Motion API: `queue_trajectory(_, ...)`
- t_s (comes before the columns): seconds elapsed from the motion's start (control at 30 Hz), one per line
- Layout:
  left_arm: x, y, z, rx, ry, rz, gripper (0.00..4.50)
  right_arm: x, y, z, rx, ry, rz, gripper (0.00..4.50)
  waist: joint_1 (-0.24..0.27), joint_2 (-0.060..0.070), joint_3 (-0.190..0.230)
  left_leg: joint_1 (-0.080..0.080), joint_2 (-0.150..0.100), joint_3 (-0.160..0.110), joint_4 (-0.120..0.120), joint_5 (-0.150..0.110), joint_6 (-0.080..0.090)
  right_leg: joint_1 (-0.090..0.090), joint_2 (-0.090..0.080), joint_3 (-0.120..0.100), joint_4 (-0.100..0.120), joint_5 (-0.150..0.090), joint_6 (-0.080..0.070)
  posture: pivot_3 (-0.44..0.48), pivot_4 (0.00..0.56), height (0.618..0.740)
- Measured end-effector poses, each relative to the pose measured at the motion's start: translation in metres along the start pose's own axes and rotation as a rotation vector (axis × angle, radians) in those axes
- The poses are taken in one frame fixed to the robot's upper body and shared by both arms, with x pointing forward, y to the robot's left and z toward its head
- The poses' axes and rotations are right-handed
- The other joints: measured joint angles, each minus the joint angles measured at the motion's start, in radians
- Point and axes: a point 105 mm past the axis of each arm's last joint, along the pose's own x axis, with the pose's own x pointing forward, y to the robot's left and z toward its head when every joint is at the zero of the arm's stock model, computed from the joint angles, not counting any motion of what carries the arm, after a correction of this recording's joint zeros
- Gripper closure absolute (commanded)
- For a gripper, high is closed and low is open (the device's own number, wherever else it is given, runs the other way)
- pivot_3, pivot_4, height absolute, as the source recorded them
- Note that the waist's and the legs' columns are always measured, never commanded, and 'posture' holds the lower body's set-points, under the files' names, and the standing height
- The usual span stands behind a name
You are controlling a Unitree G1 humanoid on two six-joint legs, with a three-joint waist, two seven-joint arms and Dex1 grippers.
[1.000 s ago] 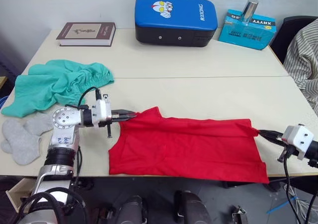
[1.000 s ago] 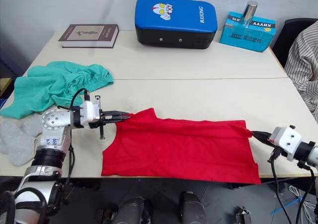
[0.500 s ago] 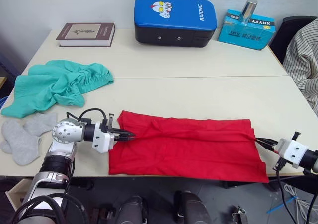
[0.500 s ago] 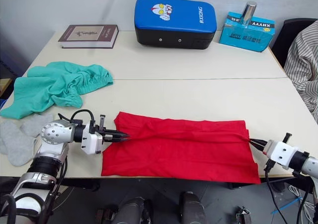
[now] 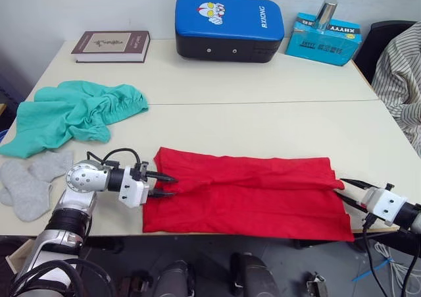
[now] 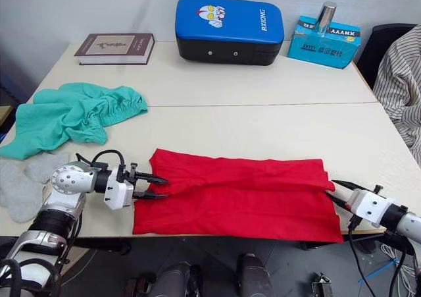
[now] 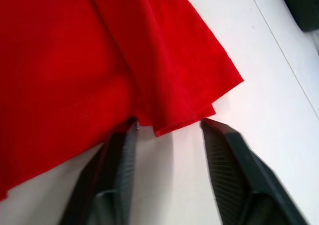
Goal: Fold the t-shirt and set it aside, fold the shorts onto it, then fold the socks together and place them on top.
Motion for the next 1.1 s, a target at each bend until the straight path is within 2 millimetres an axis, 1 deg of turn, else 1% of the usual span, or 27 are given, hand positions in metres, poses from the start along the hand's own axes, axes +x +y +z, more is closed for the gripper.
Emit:
queue_trajectory(0.03, -0.002, -0.003, 0.002, -0.015, -0.004, -0.021, 1.57, -0.006, 0.000, -0.001, 0.028, 0.013, 0.024, 1.22, 0.002, 0.000, 0.000, 0.000, 0.000, 0.000, 0.000, 0.000, 0.000, 0.000, 0.000, 0.000, 0.000, 0.000, 0.000, 0.000, 0.150, 0.740)
queue_trajectory(0.1, -0.009, -0.007, 0.005, -0.069, -0.009, -0.056, 1.56, -0.018, 0.002, -0.003, 0.103, 0.047, 0.074, 0.58, 0.004, 0.000, 0.000, 0.000, 0.000, -0.001, 0.000, -0.001, 0.001, 0.001, -0.001, 0.000, -0.001, 0.000, 0.000, 0.000, 0.150, 0.740)
queue_trajectory(0.2, -0.017, -0.004, 0.012, -0.218, -0.041, -0.051, 1.56, -0.036, 0.008, -0.005, 0.266, 0.105, 0.172, 0.58, 0.008, 0.000, 0.000, 0.000, 0.000, -0.002, 0.000, -0.001, 0.002, 0.002, -0.002, 0.004, -0.001, 0.000, 0.000, 0.000, 0.150, 0.740)
queue_trajectory(0.23, -0.019, 0.000, 0.014, -0.275, -0.059, -0.029, 1.97, -0.040, 0.007, -0.004, 0.333, 0.109, 0.184, 0.97, 0.008, 0.000, 0.000, 0.000, 0.000, -0.003, 0.000, -0.002, 0.003, 0.002, -0.003, 0.005, -0.001, 0.000, 0.000, 0.000, 0.150, 0.740)
queue_trajectory(0.27, -0.020, 0.007, 0.016, -0.325, -0.077, 0.005, 2.19, -0.041, 0.001, 0.000, 0.384, 0.097, 0.172, 1.24, 0.009, 0.000, 0.000, 0.000, -0.001, -0.003, 0.000, -0.002, 0.003, 0.003, -0.003, 0.005, -0.001, 0.000, 0.000, 0.000, 0.150, 0.740)
queue_trajectory(0.3, -0.021, 0.015, 0.017, -0.380, -0.097, 0.049, 2.49, -0.040, -0.009, 0.006, 0.425, 0.076, 0.153, 1.58, 0.008, 0.000, 0.000, 0.001, -0.001, -0.003, 0.000, -0.002, 0.003, 0.003, -0.004, 0.005, -0.001, 0.000, 0.000, 0.000, 0.150, 0.740)
queue_trajectory(0.37, -0.022, 0.032, 0.019, -0.444, -0.124, 0.119, 3.12, -0.035, -0.029, 0.019, 0.437, 0.031, 0.111, 2.30, 0.005, 0.000, 0.000, 0.001, -0.001, -0.004, 0.000, -0.002, 0.003, 0.003, -0.004, 0.004, 0.000, 0.000, 0.000, 0.000, 0.150, 0.740)
queue_trajectory(0.43, -0.018, 0.051, 0.018, -0.506, -0.152, 0.206, 3.80, -0.024, -0.046, 0.034, 0.432, -0.020, 0.091, 3.07, 0.005, 0.000, 0.000, 0.001, -0.001, -0.004, 0.000, -0.002, 0.002, 0.003, -0.003, 0.003, 0.000, 0.000, 0.000, 0.000, 0.150, 0.740)
queue_trajectory(0.5, -0.010, 0.060, 0.015, -0.549, -0.162, 0.247, 4.47, -0.009, -0.050, 0.046, 0.409, -0.063, 0.109, 3.82, 0.008, 0.000, 0.000, 0.001, -0.001, -0.003, 0.000, -0.001, 0.001, 0.003, -0.001, 0.001, -0.001, 0.000, 0.000, 0.000, 0.150, 0.740)
queue_trajectory(0.57, 0.007, 0.065, 0.013, -0.577, -0.159, 0.252, 4.50, 0.016, -0.044, 0.057, 0.392, -0.110, 0.158, 4.48, 0.011, 0.000, 0.000, 0.000, -0.001, -0.002, 0.002, -0.001, 0.001, 0.002, 0.002, -0.003, -0.001, 0.000, 0.000, 0.000, 0.150, 0.740)
queue_trajectory(0.63, 0.025, 0.067, 0.008, -0.579, -0.124, 0.237, 4.50, 0.044, -0.032, 0.065, 0.374, -0.144, 0.217, 4.48, 0.013, 0.000, 0.000, -0.001, -0.001, -0.002, 0.004, -0.001, 0.001, 0.002, 0.006, -0.002, 0.000, 0.000, 0.000, 0.000, 0.150, 0.740)
queue_trajectory(0.7, 0.041, 0.067, 0.001, -0.591, -0.092, 0.237, 4.50, 0.068, -0.023, 0.073, 0.354, -0.167, 0.257, 4.48, 0.013, 0.000, 0.000, -0.001, -0.001, -0.001, 0.005, -0.001, 0.001, 0.002, 0.006, -0.002, 0.000, 0.000, 0.000, 0.000, 0.150, 0.740)
queue_trajectory(0.77, 0.059, 0.061, -0.005, -0.609, -0.067, 0.227, 4.50, 0.086, -0.015, 0.079, 0.324, -0.180, 0.287, 4.48, 0.016, 0.000, 0.000, -0.003, -0.001, -0.002, 0.006, -0.001, 0.001, 0.001, 0.006, -0.002, 0.001, 0.000, 0.000, 0.000, 0.150, 0.740)
queue_trajectory(0.8, 0.066, 0.058, -0.008, -0.617, -0.057, 0.214, 4.50, 0.091, -0.010, 0.081, 0.307, -0.181, 0.302, 4.48, 0.017, 0.000, 0.000, -0.005, -0.001, -0.002, 0.008, -0.001, 0.001, 0.000, 0.006, -0.003, 0.001, 0.000, 0.000, 0.000, 0.150, 0.740)
queue_trajectory(0.87, 0.076, 0.052, -0.011, -0.629, -0.038, 0.200, 4.50, 0.098, -0.001, 0.077, 0.286, -0.162, 0.328, 4.48, 0.018, 0.000, 0.000, -0.007, -0.001, -0.002, 0.010, -0.002, 0.002, -0.001, 0.005, -0.003, 0.001, 0.000, 0.000, 0.000, 0.150, 0.740)
queue_trajectory(0.9, 0.078, 0.052, -0.013, -0.630, -0.024, 0.205, 4.50, 0.100, 0.003, 0.073, 0.284, -0.148, 0.337, 4.48, 0.018, 0.000, 0.000, -0.007, -0.001, -0.002, 0.010, -0.002, 0.002, -0.001, 0.005, -0.003, 0.001, 0.000, 0.000, 0.000, 0.150, 0.740)
queue_trajectory(0.97, 0.078, 0.051, -0.016, -0.628, 0.001, 0.215, 4.50, 0.101, 0.007, 0.071, 0.283, -0.155, 0.340, 4.48, 0.014, 0.000, 0.000, -0.006, -0.001, -0.002, 0.011, -0.002, 0.002, -0.001, 0.005, -0.002, 0.002, 0.000, 0.001, 0.000, 0.150, 0.740)
queue_trajectory(1.03, 0.078, 0.046, -0.021, -0.639, 0.031, 0.222, 4.50, 0.100, 0.008, 0.072, 0.272, -0.163, 0.352, 4.48, 0.013, 0.000, 0.000, -0.006, 0.000, -0.002, 0.011, -0.002, 0.002, -0.001, 0.005, -0.002, 0.002, 0.000, 0.001, 0.000, 0.150, 0.740)
queue_trajectory(1.1, 0.078, 0.046, -0.022, -0.642, 0.036, 0.231, 4.50, 0.097, 0.011, 0.070, 0.278, -0.166, 0.362, 4.48, 0.013, 0.000, 0.000, -0.006, 0.001, -0.002, 0.011, -0.002, 0.001, -0.001, 0.003, -0.002, 0.002, 0.000, 0.001, 0.000, 0.150, 0.740)
